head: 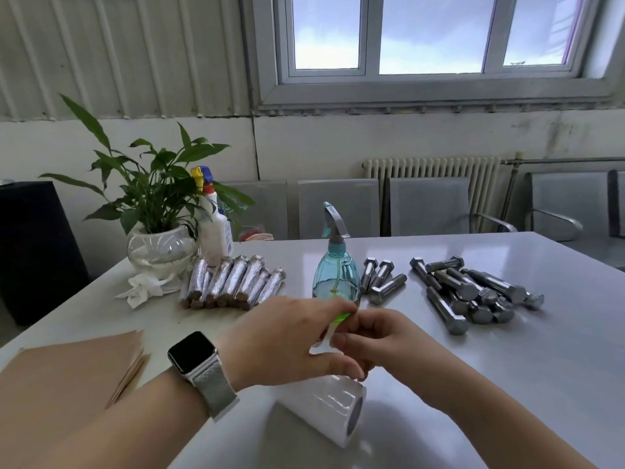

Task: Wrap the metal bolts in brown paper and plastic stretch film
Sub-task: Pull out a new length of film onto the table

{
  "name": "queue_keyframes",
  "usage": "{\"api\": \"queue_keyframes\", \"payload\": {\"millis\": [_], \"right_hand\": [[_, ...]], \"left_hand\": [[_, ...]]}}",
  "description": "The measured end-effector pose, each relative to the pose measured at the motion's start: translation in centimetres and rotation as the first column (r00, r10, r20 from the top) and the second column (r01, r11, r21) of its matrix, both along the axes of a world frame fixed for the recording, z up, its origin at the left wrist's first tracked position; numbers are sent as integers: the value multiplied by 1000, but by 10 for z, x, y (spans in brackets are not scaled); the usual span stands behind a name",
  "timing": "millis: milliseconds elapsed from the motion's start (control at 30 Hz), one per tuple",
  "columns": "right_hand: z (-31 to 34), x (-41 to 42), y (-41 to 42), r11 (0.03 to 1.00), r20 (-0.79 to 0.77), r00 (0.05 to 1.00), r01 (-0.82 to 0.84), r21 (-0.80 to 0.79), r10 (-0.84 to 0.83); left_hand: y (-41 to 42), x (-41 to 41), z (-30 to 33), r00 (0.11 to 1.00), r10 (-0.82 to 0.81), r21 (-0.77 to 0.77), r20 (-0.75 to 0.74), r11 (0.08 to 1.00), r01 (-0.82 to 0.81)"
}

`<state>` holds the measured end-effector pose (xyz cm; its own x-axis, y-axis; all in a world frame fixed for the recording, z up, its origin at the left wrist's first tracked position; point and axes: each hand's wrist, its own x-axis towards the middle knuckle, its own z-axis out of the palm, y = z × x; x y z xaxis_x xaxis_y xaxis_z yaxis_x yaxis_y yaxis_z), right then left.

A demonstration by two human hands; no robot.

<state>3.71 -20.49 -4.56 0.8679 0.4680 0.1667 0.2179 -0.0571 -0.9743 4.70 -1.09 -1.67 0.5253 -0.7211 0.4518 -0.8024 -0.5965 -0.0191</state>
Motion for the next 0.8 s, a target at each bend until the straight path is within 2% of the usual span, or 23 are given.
{"api": "queue_keyframes", "payload": {"millis": [133, 333, 433, 533, 600, 667, 733, 800], "right_hand": [[-3, 1, -3, 997, -107, 994, 13, 80, -5], [-3, 2, -7, 990, -288, 957, 11, 141, 30], [-4, 7, -15, 980, -394, 919, 53, 193, 28], [-12, 9, -19, 996, -268, 962, 30, -80, -50], [-16, 9, -19, 973, -175, 984, -59, -222, 19], [-14, 7, -19, 948, -130, 982, -166, -271, 135], [-13, 6, -20, 937, -107, 977, -207, -283, 183], [-13, 6, -21, 945, -145, 970, -226, -237, 196]], "left_hand": [[4, -1, -5, 995, -45, 31, 87, 999, 43], [3, -1, -5, 991, -48, 55, 126, 998, 41], [0, -2, -8, 968, -69, 80, 240, 996, 51], [1, -3, -10, 953, -69, 88, 294, 995, 45], [1, -3, -13, 952, -54, 71, 302, 997, 34], [0, -2, -14, 953, -32, 28, 300, 999, 24], [0, -1, -18, 958, 4, -52, 287, 999, 11], [1, -1, -22, 978, 115, -241, 173, 968, -71]]}}
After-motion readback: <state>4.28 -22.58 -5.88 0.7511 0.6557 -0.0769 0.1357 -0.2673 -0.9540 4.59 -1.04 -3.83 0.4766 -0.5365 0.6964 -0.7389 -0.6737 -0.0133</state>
